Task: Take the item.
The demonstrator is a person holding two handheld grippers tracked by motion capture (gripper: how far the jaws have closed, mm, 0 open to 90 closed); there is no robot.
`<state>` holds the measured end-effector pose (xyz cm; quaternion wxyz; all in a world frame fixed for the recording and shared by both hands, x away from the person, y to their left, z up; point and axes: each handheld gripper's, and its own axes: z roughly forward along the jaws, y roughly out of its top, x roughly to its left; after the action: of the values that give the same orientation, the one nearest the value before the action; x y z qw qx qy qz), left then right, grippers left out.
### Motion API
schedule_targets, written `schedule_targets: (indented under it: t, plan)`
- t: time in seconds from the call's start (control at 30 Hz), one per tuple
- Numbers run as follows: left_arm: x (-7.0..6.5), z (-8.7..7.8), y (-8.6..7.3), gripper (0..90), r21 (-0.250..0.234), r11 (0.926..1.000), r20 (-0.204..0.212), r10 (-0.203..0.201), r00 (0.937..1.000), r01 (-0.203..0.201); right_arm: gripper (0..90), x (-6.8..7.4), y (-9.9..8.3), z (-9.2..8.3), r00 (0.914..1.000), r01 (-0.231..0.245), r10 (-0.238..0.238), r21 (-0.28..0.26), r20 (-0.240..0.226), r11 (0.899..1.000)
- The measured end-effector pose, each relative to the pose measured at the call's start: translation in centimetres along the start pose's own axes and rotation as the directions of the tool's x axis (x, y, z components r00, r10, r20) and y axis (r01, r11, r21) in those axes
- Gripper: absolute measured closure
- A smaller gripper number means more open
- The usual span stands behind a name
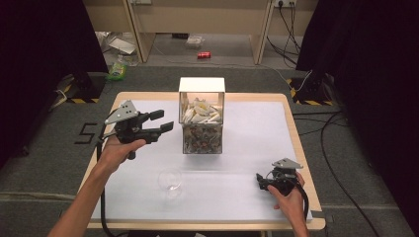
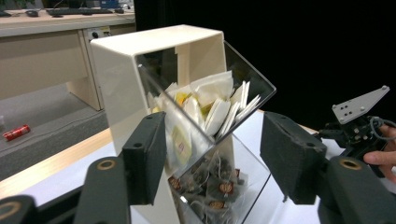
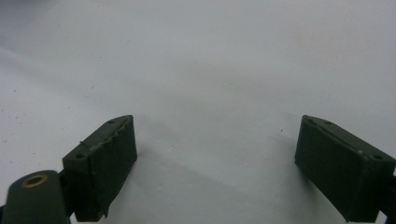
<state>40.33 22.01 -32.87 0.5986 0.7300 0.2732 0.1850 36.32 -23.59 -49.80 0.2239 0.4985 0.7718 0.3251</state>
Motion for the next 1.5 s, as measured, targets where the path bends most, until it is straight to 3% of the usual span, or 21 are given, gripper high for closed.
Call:
schedule_targets:
  t: [0.2,0.47,0.97,1.2,1.37,1.5]
  plan:
    - [-0.4,1.1,1.1,46.2,0.000,0.9992,0.011,0.041,0.9991,-0.041,13.2,0.0,0.0,0.0,1.0000,-0.006,0.006,0.001,-0.001,1.000]
    - [-0.3,3.0,2.0,49.5,0.021,0.9976,0.038,0.064,0.9972,-0.065,13.1,0.0,0.0,0.0,1.0000,-0.006,0.006,0.003,-0.002,1.000]
    - [0.0,5.9,2.6,51.3,0.053,0.9963,0.058,0.065,0.9962,-0.068,13.1,0.0,0.0,0.0,1.0000,-0.003,0.003,0.002,-0.002,1.000]
    - [-0.4,7.1,3.3,50.1,0.065,0.9943,0.070,0.079,0.9944,-0.084,13.1,0.0,0.0,0.0,1.0000,-0.004,0.004,0.002,-0.002,1.000]
    - [-0.8,8.0,3.7,48.9,0.101,0.9886,0.069,0.105,0.9921,-0.111,13.2,0.0,0.0,0.0,1.0000,-0.003,0.003,0.002,-0.001,1.000]
    - [-0.8,8.5,3.9,48.7,0.109,0.9882,0.071,0.100,0.9924,-0.108,13.2,0.0,0.0,0.0,1.0000,-0.003,0.003,0.002,-0.001,1.000]
